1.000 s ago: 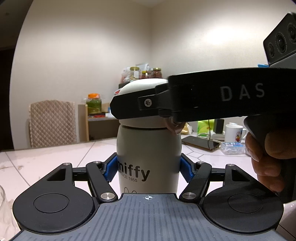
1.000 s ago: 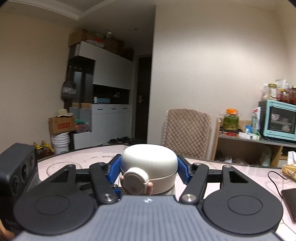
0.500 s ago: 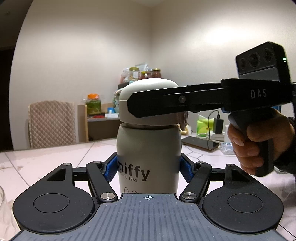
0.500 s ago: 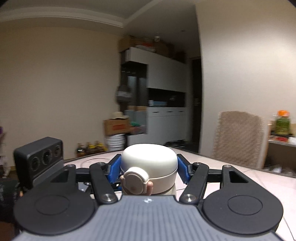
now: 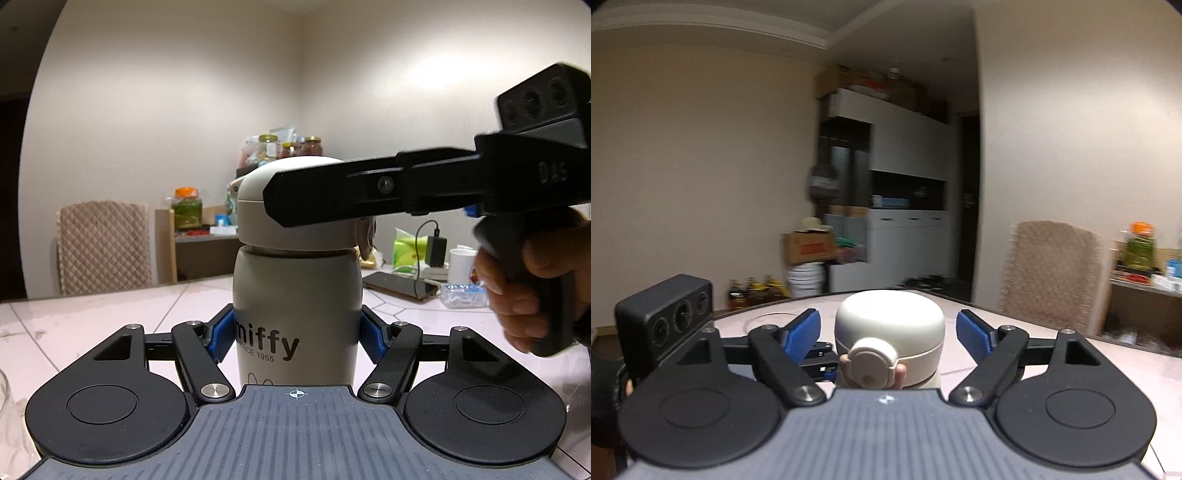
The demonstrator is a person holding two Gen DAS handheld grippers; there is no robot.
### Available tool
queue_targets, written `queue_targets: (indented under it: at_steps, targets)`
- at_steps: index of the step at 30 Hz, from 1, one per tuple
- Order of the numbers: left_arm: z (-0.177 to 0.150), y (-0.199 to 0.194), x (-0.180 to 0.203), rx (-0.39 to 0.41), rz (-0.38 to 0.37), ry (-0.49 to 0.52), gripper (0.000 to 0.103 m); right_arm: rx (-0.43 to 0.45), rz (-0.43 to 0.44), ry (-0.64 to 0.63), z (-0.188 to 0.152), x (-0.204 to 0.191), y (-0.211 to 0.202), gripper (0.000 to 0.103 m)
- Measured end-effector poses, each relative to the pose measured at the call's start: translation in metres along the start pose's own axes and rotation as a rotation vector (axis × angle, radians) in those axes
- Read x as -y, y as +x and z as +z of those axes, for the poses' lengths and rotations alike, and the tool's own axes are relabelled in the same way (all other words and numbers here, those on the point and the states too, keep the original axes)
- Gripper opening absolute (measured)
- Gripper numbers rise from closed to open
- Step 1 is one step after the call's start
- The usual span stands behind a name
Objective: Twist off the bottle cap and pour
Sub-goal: 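Open the right tool, rotate back, and regrip the cap, then twist the cap again with the right tool while the left holds the bottle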
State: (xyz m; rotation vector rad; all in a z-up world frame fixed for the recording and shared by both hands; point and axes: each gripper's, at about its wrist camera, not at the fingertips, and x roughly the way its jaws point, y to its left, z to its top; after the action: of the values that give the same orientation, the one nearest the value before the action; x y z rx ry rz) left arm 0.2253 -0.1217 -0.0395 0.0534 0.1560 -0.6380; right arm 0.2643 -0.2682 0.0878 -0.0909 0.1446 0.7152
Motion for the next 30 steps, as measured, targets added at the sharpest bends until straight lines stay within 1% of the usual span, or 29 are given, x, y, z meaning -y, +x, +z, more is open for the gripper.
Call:
queue_targets:
  at_steps: [1,2,3,4,6,10,14,16,17,18,20,23,24,27,30]
  targets:
    - [0.0,-0.002,-0.001,0.0,0.0,0.0,0.072,0.007,-0.042,0.001,0.001,-0.006,-0.001,0.083]
    - [-0.001,-0.004,-0.002,-0.001,0.001,0.0,0.072,0.012,-0.059,0.005,0.0,-0.01,-0.002,0.083]
    - [-0.002,-0.006,-0.001,-0.001,0.001,0.0,0.072,0.021,-0.103,0.018,0.001,-0.017,-0.004,0.083]
    - [-0.003,-0.009,0.0,-0.001,0.002,0.001,0.072,0.019,-0.144,0.027,0.001,-0.022,-0.004,0.083]
    - [-0.001,-0.014,-0.004,-0.001,0.003,0.001,0.072,0.015,-0.197,0.036,0.001,-0.028,0.0,0.083]
    - [-0.002,-0.013,-0.006,0.0,0.003,-0.001,0.072,0.014,-0.257,0.041,-0.006,-0.037,0.005,0.083]
    - [-0.005,-0.018,-0.005,-0.001,0.004,0.0,0.072,0.01,-0.282,0.047,-0.011,-0.041,0.009,0.081]
    - [-0.005,-0.017,-0.004,0.0,0.006,-0.001,0.072,0.002,-0.301,0.056,-0.012,-0.041,0.012,0.076]
    - [0.0,-0.016,-0.01,-0.001,0.007,0.0,0.072,0.001,-0.305,0.058,-0.013,-0.041,0.013,0.075]
    - [0.011,-0.013,-0.024,-0.001,0.007,0.0,0.072,0.001,-0.313,0.059,-0.014,-0.042,0.014,0.075]
    - [0.012,-0.015,-0.024,-0.001,0.006,0.0,0.072,0.001,-0.327,0.054,-0.016,-0.044,0.014,0.075]
    - [0.01,-0.015,-0.023,-0.001,0.007,-0.001,0.072,-0.002,-0.329,0.055,-0.019,-0.046,0.016,0.074]
    - [0.009,-0.016,-0.021,-0.001,0.008,-0.001,0.072,-0.003,-0.332,0.053,-0.02,-0.047,0.017,0.07]
    - [0.01,-0.02,-0.019,-0.001,0.008,-0.001,0.072,-0.004,-0.332,0.044,-0.02,-0.049,0.018,0.065]
    - [0.011,-0.024,-0.018,-0.002,0.009,-0.001,0.072,-0.004,-0.328,0.035,-0.02,-0.049,0.018,0.065]
